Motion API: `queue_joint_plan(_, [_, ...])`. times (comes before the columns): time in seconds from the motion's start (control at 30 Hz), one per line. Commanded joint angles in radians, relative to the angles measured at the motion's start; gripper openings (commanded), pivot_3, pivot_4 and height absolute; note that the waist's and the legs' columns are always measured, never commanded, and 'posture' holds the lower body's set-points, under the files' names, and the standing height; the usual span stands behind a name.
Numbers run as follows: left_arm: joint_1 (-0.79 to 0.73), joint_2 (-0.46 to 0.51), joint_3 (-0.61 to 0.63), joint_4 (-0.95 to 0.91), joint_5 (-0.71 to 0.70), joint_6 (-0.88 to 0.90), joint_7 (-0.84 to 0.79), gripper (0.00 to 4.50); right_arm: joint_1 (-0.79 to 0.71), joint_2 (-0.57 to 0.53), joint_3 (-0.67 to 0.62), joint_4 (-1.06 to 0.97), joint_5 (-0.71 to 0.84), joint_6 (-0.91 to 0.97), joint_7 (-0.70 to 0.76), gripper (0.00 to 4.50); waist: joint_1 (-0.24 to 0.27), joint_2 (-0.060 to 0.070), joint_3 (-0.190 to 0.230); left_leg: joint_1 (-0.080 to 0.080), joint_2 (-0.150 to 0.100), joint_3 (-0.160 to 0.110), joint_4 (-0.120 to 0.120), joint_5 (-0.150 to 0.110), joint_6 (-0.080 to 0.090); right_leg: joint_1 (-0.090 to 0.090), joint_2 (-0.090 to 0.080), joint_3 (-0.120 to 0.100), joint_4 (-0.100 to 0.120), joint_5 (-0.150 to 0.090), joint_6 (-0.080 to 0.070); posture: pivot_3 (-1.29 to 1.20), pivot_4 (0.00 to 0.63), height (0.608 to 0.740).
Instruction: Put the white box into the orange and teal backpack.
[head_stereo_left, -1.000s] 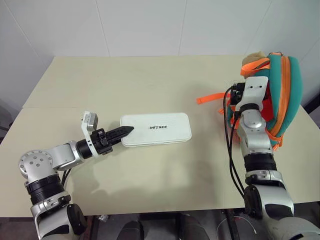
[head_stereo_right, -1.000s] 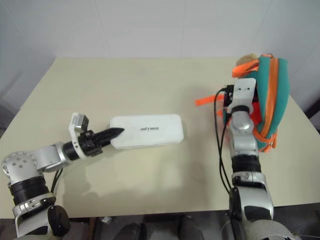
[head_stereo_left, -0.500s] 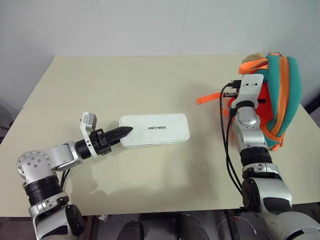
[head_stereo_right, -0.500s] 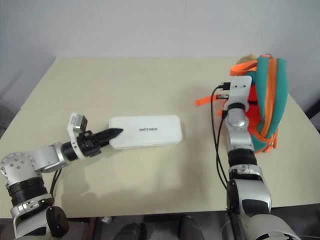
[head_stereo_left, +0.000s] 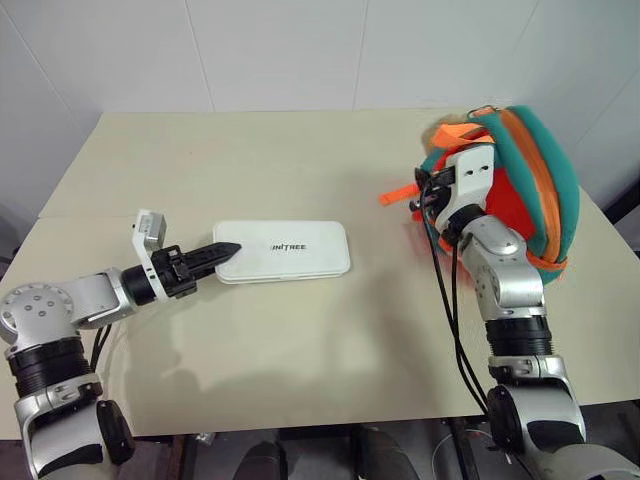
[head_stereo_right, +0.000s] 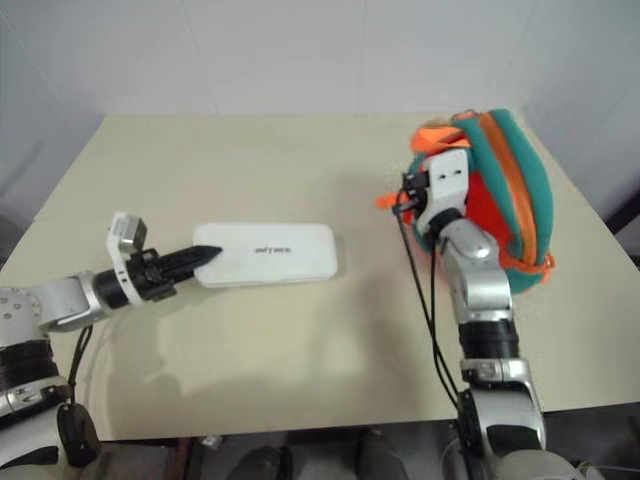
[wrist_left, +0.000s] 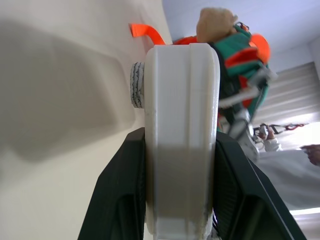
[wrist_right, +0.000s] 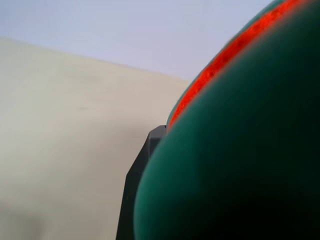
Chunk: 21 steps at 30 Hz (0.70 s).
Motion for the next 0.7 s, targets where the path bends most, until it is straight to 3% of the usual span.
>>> queue_joint_plan(0.03, [-0.041, 0.053, -0.025, 0.036, 0.032, -0.046, -0.090, 1.33, 0.023, -0.034, 0.015, -0.195, 0.095, 0.107, 0.104, 0.50, 0.002, 0.000, 0.000, 0.000, 0.000, 0.000, 0.000, 0.000, 0.000, 0.000, 0.000, 0.000, 0.000, 0.000, 0.000, 0.00, 0.150, 0.740])
queue_joint_plan(0.37, [-0.128, 0.192, -0.139, 0.219, 0.191, -0.177, -0.301, 1.33, 0.089, -0.149, 0.009, -0.529, 0.334, 0.372, 0.277, 0.50, 0.011, 0.000, 0.000, -0.005, 0.000, 0.003, -0.001, 0.000, 0.001, -0.008, 0.000, 0.001, 0.002, 0.000, -0.001, 0.00, 0.150, 0.740])
queue_joint_plan(0.57, [-0.189, 0.229, -0.185, 0.295, 0.268, -0.220, -0.394, 1.33, 0.078, -0.194, 0.002, -0.623, 0.445, 0.429, 0.329, 0.50, 0.014, 0.000, 0.000, -0.006, 0.000, 0.004, 0.000, -0.003, 0.005, -0.009, 0.000, 0.001, 0.002, 0.000, -0.001, 0.00, 0.150, 0.740])
queue_joint_plan(0.7, [-0.226, 0.240, -0.214, 0.334, 0.312, -0.242, -0.445, 1.33, 0.049, -0.241, 0.010, -0.706, 0.530, 0.407, 0.437, 0.50, 0.012, 0.000, 0.000, -0.008, 0.000, 0.006, 0.001, -0.003, 0.005, -0.010, 0.000, 0.001, 0.002, 0.000, -0.001, 0.00, 0.150, 0.740])
